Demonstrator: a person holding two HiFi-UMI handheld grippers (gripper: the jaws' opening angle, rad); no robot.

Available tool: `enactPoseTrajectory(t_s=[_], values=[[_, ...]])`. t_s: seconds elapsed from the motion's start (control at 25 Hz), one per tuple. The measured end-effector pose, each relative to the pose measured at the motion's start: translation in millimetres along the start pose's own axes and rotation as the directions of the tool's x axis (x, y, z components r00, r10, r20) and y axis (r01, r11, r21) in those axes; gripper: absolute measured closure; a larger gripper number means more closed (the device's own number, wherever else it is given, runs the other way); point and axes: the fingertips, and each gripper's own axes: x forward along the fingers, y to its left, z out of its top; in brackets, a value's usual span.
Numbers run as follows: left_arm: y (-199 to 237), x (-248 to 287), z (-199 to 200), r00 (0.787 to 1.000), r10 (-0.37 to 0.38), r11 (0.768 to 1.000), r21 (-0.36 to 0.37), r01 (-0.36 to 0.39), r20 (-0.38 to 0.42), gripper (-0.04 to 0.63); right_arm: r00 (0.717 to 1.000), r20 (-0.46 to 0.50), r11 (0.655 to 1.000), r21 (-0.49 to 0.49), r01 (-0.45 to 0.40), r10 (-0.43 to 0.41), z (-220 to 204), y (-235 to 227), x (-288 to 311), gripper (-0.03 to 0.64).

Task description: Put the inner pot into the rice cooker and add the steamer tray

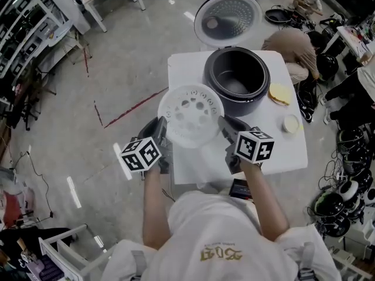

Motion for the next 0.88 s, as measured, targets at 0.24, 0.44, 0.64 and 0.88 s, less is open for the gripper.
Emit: enactPoseTrajectory(t_s=[0.24,0.44,0.64,0.88], values=[[-19.6,3.2,25.7,0.998,-0.061,0.998,0.016,0.060,0.034,0.526,0.998,0.062,1.000,-0.018,0.005,-0.004,28.2,9.3,-13.8,0.552],[-42.8,13.1,42.5,0.991,-0.126,0.991,0.047,0.124,0.039,0.528,0.992,0.124,0.999,-0.014,0.031,-0.029,47.6,8.1,-31.6,0.552],[-64.9,31.7,53.2,0.984,-0.175,0.983,0.060,0.173,0.027,0.528,0.984,0.167,0.998,0.020,0.067,-0.069,65.9,-5.4,-42.4,0.554],[-94.0,66.4,51.3,0.978,-0.208,0.976,0.065,0.208,0.001,0.528,0.975,0.198,0.994,0.060,0.091,-0.101,87.3,-36.6,-56.8,0.558]])
